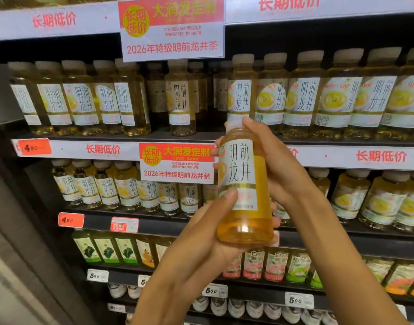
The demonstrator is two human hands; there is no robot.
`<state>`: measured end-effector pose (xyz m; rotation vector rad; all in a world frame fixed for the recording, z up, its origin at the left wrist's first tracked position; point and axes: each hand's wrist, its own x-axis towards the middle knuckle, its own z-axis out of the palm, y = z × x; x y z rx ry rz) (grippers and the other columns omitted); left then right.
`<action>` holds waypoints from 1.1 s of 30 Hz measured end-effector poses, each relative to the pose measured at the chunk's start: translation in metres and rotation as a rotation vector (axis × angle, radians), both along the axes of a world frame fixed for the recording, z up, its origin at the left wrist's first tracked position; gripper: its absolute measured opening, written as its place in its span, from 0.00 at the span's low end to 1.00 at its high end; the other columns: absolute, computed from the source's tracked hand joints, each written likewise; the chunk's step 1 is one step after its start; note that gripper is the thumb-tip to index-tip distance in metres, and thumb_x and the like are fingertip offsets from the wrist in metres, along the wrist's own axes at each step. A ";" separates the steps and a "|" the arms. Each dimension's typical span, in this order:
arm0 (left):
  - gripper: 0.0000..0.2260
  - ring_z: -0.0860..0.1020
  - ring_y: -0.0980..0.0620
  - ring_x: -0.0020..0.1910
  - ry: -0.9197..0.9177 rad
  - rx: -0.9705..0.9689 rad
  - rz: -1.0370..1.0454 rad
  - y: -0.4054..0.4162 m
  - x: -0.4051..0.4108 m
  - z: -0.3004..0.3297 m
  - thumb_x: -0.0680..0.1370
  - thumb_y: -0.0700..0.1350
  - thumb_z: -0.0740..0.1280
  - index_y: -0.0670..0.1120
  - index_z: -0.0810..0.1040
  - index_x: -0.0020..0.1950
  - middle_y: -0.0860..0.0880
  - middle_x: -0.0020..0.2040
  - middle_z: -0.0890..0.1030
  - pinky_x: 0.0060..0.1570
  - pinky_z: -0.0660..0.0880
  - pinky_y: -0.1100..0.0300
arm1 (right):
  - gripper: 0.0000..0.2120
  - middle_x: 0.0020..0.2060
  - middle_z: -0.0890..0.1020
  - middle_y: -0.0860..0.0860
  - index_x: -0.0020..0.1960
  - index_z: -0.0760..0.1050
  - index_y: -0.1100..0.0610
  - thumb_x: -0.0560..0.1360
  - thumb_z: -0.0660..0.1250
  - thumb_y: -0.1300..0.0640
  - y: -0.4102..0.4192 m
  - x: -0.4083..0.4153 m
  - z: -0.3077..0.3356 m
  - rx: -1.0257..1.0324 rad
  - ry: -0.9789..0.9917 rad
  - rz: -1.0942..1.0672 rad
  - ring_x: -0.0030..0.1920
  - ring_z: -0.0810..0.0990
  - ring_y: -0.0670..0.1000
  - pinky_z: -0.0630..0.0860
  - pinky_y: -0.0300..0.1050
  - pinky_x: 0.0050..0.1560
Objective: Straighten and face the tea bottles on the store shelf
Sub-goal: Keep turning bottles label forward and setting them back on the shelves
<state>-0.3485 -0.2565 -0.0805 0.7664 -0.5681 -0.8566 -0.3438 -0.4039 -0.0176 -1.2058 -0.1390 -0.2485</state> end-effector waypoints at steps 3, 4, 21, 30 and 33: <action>0.27 0.80 0.42 0.57 -0.126 0.108 0.116 0.002 0.003 -0.004 0.67 0.52 0.76 0.45 0.77 0.64 0.39 0.58 0.82 0.58 0.77 0.47 | 0.16 0.50 0.85 0.52 0.59 0.76 0.53 0.79 0.60 0.45 -0.002 -0.003 -0.004 -0.195 -0.056 -0.087 0.53 0.83 0.51 0.79 0.50 0.57; 0.26 0.80 0.43 0.58 -0.162 0.141 0.146 0.003 0.005 -0.006 0.68 0.52 0.75 0.46 0.75 0.65 0.41 0.58 0.82 0.60 0.76 0.47 | 0.19 0.52 0.84 0.50 0.62 0.75 0.51 0.77 0.60 0.42 -0.001 -0.005 -0.005 -0.253 -0.054 -0.097 0.55 0.82 0.49 0.78 0.49 0.58; 0.25 0.80 0.57 0.56 -0.629 0.225 0.510 -0.002 0.051 0.012 0.64 0.49 0.74 0.51 0.77 0.61 0.54 0.56 0.83 0.54 0.77 0.64 | 0.27 0.61 0.74 0.40 0.71 0.60 0.47 0.76 0.66 0.52 0.002 0.001 0.008 -0.590 -0.434 -0.344 0.58 0.77 0.38 0.75 0.33 0.53; 0.14 0.82 0.61 0.50 -0.786 0.253 0.575 -0.014 0.088 0.047 0.73 0.43 0.70 0.53 0.78 0.57 0.59 0.51 0.84 0.45 0.77 0.70 | 0.31 0.60 0.78 0.46 0.71 0.63 0.53 0.72 0.71 0.58 -0.010 0.028 0.026 -0.546 -0.312 -0.411 0.57 0.78 0.38 0.76 0.33 0.55; 0.13 0.82 0.61 0.51 -0.816 0.256 0.613 -0.017 0.103 0.057 0.76 0.41 0.69 0.51 0.77 0.59 0.56 0.51 0.84 0.46 0.78 0.68 | 0.26 0.55 0.79 0.45 0.69 0.66 0.54 0.74 0.70 0.59 -0.012 0.041 0.038 -0.612 -0.324 -0.450 0.52 0.80 0.36 0.77 0.31 0.49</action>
